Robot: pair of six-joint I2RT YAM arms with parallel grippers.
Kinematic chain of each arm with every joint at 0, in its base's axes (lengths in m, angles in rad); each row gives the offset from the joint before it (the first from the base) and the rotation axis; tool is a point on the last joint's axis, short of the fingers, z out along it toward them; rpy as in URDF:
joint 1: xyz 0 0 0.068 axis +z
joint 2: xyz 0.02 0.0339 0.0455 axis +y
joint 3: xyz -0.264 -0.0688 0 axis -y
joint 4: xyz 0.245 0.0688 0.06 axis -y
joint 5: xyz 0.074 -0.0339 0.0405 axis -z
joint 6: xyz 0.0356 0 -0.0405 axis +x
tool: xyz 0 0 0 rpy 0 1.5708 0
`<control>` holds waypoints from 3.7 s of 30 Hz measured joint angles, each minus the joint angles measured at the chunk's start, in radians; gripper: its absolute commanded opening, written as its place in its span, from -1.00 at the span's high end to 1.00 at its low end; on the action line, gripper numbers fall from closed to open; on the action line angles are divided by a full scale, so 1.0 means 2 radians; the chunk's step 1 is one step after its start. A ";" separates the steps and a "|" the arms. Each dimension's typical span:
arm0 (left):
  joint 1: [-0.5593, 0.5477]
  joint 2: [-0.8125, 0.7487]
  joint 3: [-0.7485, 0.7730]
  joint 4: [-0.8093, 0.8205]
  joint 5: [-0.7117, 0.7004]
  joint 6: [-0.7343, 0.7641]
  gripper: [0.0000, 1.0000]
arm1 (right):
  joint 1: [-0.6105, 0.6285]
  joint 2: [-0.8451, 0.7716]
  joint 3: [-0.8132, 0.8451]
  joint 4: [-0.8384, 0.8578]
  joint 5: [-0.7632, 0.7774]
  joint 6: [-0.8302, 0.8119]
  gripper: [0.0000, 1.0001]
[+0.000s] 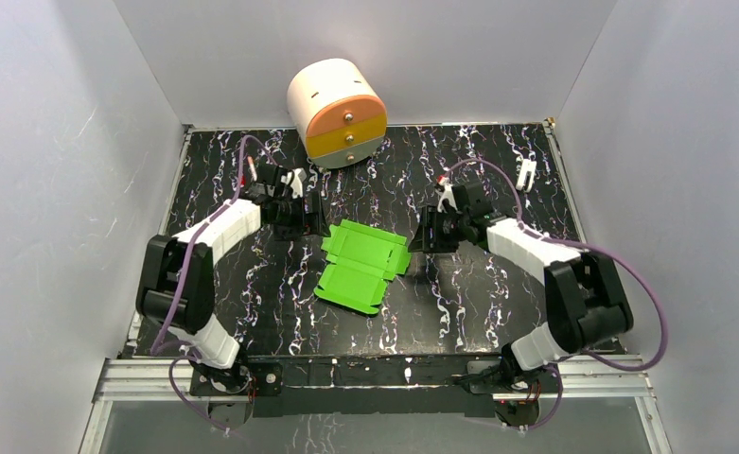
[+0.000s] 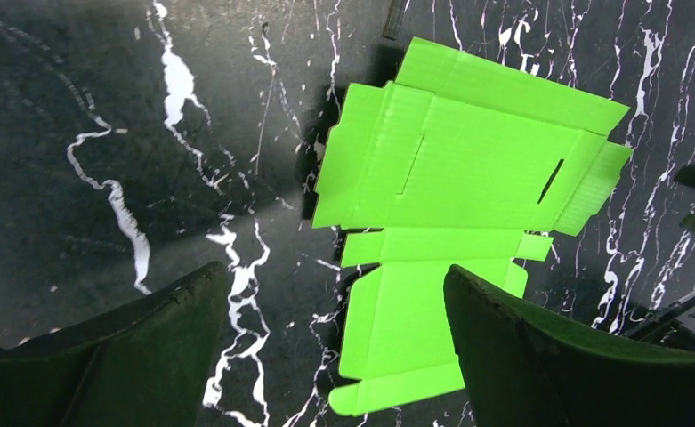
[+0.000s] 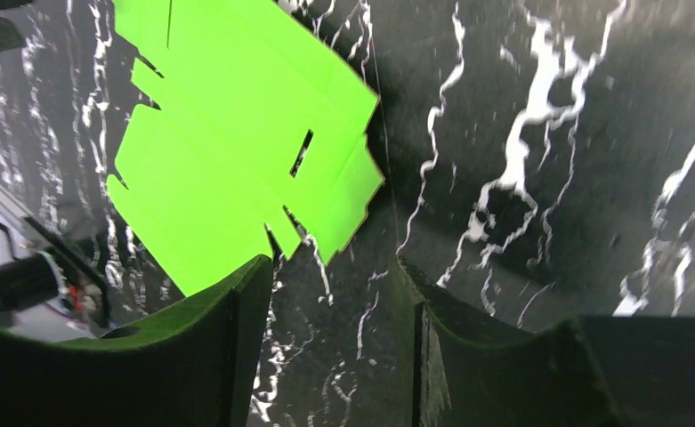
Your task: Fold the paper box
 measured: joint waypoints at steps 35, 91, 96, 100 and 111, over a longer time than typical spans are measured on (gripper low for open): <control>0.001 0.080 0.024 -0.003 0.048 0.009 -0.58 | 0.014 0.022 -0.130 0.222 0.009 0.132 1.00; -0.080 -0.081 -0.254 0.335 0.029 -0.032 1.00 | 0.011 -0.030 -0.040 0.108 -0.017 -0.112 -0.21; -0.090 -0.081 -0.254 0.319 0.014 -0.011 1.00 | 0.038 -0.006 0.008 0.097 -0.036 -0.173 -0.20; -0.092 -0.081 -0.254 0.314 0.008 -0.003 1.00 | 0.047 0.017 0.024 0.092 -0.067 -0.223 -0.18; -0.100 -0.093 -0.254 0.310 -0.002 0.010 1.00 | 0.071 0.088 0.096 0.058 -0.109 -0.304 -0.06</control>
